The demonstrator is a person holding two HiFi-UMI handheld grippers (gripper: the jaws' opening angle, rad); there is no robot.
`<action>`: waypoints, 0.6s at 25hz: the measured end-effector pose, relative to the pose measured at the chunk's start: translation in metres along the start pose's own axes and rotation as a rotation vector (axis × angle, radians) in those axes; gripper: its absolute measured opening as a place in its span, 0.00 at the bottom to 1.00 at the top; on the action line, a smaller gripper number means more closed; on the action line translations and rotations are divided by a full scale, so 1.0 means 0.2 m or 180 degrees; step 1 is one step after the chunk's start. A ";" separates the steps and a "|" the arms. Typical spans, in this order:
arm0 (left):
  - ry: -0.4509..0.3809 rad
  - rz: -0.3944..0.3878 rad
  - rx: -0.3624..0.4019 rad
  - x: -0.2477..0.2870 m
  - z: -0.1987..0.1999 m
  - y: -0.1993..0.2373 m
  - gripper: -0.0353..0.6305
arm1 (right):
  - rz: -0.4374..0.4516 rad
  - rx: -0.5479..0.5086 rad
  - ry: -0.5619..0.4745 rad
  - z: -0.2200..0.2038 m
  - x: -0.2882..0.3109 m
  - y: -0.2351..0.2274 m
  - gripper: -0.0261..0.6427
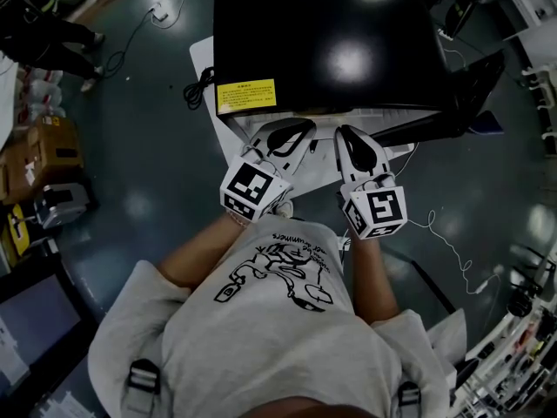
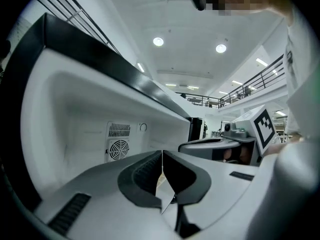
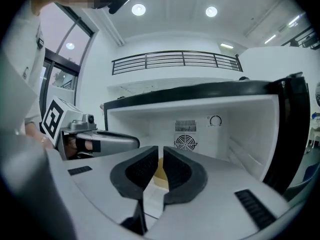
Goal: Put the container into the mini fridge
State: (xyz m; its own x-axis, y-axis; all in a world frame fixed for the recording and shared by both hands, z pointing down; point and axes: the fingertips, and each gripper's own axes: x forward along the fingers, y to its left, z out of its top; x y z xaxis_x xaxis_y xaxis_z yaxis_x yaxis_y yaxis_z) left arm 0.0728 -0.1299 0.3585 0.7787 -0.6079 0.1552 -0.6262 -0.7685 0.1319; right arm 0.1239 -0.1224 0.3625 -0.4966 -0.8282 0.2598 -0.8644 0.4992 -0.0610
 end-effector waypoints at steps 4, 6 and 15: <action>-0.0052 -0.0076 -0.0017 -0.05 0.05 -0.03 0.08 | 0.0067 -0.0030 -0.0031 0.06 -0.04 0.05 0.10; -0.0075 -0.0113 -0.0030 -0.07 0.08 -0.05 0.08 | 0.0132 -0.0059 -0.0029 0.07 -0.05 0.08 0.10; -0.0159 -0.0273 -0.0009 -0.18 0.17 -0.11 0.08 | 0.0245 -0.0141 -0.0063 0.14 -0.15 0.17 0.09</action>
State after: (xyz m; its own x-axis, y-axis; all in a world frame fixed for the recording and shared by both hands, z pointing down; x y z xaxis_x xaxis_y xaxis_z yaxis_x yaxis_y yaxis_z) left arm 0.0602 -0.0982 0.3168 0.8305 -0.5490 0.0943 -0.5570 -0.8177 0.1454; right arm 0.1067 -0.0875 0.3251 -0.5633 -0.7915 0.2370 -0.8194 0.5721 -0.0371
